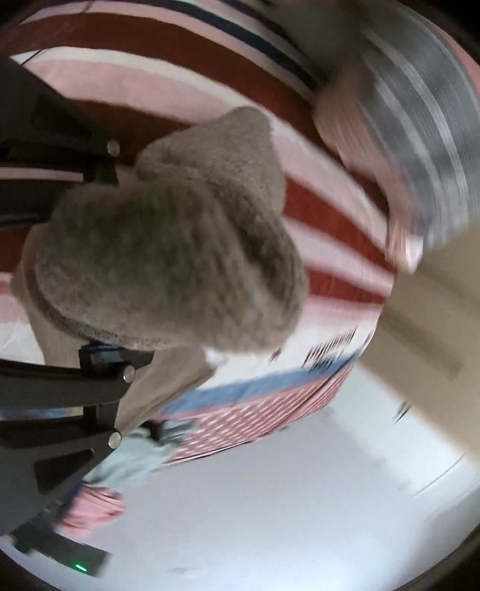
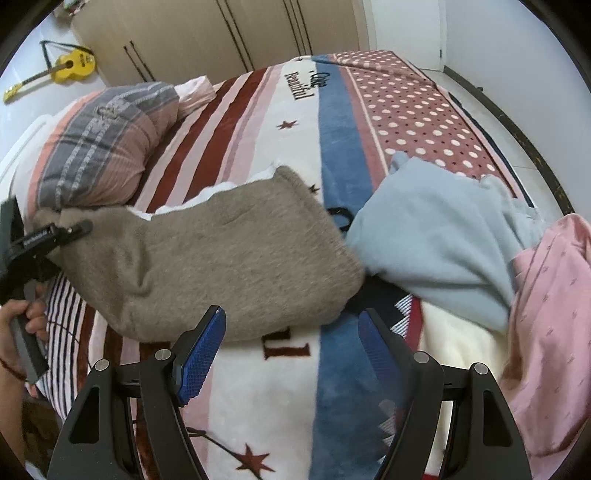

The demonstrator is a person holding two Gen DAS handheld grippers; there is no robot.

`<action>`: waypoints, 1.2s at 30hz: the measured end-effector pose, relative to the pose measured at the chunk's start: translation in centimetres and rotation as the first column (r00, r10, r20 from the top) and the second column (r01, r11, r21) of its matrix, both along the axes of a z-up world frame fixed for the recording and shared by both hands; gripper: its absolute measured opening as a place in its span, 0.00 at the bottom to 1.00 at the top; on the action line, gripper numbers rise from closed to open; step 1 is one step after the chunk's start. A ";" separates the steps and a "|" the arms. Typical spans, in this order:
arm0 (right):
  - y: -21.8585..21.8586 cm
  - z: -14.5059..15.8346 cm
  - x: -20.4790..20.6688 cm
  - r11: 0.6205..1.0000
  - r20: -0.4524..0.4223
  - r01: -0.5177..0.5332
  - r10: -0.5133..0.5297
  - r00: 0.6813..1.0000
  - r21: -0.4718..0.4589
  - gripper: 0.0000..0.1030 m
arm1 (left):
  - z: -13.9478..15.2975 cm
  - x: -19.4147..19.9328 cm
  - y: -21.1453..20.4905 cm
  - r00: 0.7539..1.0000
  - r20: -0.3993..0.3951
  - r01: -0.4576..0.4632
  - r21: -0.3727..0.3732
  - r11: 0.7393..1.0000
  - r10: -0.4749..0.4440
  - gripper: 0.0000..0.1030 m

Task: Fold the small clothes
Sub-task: 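Lift the held sweater edge and fold it over onto the rest, then open the left gripper to release the folded sweater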

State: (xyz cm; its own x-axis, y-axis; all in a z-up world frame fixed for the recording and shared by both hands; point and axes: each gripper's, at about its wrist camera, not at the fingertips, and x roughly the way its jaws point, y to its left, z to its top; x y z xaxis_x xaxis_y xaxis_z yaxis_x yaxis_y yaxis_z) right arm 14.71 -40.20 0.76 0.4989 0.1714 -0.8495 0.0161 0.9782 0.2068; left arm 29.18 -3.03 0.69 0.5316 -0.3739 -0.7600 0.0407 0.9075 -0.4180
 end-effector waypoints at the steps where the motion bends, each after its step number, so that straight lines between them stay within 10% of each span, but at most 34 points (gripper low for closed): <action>1: -0.4 0.1 0.0 1.000 0.004 0.005 -0.005 1.000 0.002 0.69 | 0.0 0.3 -2.5 0.998 0.000 0.058 0.042 0.997 -0.058 0.31; 9: -4.4 -0.1 -0.2 0.998 0.010 0.059 -0.059 0.998 0.013 0.69 | -6.0 -0.4 -14.3 0.954 -0.120 0.291 0.145 0.946 -0.275 0.31; 20: -7.9 -1.4 -1.0 0.993 -0.017 0.116 -0.116 0.993 0.006 0.68 | -5.8 -2.2 -19.1 0.927 -0.067 0.374 0.148 0.916 -0.368 0.34; 25: -8.3 -1.2 -0.7 0.993 -0.018 0.120 -0.120 0.993 0.006 0.68 | -8.8 -2.4 -22.2 0.865 -0.126 0.501 0.175 0.847 -0.486 0.84; 28: -8.2 -1.1 -0.4 0.994 -0.016 0.109 -0.109 0.994 0.001 0.68 | -7.8 -3.3 -22.4 0.842 -0.125 0.539 0.191 0.820 -0.525 0.91; 31: -8.0 -0.7 0.0 0.995 -0.007 0.099 -0.099 0.995 -0.001 0.68 | -6.4 -3.8 -20.6 0.845 -0.132 0.534 0.146 0.833 -0.519 0.91; 36: -7.0 0.3 1.0 0.998 0.027 0.064 -0.064 0.998 0.002 0.69 | -3.0 -4.4 -13.1 0.926 -0.124 0.368 0.077 0.926 -0.358 0.91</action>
State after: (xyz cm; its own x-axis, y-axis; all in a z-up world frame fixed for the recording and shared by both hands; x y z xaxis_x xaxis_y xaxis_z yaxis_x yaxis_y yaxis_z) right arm 15.74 -47.15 1.07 0.5320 0.1396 -0.8351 0.0732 0.9750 0.2096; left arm 24.80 -16.16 -2.32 0.2880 -0.4477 -0.8466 0.3355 0.8752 -0.3487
